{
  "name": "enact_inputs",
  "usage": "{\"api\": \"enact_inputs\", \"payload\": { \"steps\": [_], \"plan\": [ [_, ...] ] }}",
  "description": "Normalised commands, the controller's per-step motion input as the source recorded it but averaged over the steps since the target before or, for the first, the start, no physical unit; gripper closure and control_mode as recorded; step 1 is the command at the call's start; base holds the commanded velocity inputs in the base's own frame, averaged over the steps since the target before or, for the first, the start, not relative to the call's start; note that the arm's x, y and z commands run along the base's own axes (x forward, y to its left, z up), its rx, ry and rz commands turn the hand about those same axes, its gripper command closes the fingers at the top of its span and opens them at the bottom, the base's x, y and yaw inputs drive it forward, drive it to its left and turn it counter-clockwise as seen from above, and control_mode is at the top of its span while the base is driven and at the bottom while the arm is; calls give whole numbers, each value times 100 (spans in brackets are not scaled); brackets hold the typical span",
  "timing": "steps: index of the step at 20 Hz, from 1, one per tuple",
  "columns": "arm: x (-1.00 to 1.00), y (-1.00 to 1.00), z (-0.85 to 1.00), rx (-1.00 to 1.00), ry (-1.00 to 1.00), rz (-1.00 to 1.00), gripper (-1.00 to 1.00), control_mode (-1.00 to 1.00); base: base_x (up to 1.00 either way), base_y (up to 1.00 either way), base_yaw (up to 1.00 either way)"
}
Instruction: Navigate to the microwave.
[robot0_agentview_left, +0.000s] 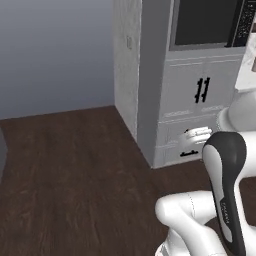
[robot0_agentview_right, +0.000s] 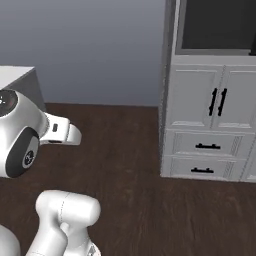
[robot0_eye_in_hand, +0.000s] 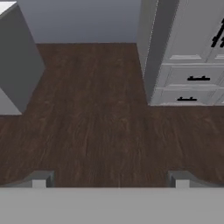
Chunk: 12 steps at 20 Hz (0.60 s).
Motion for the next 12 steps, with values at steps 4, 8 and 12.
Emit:
{"api": "enact_inputs", "payload": {
  "steps": [4, 8, 12],
  "plan": [
    [0, 0, 0, 0, 0, 0, -100, 100, 67, -100, 25],
    [0, 0, 0, 0, 0, 0, -100, 100, 69, -100, 25],
    [0, 0, 0, 0, 0, 0, -100, 100, 80, -100, 18]
  ]
}}
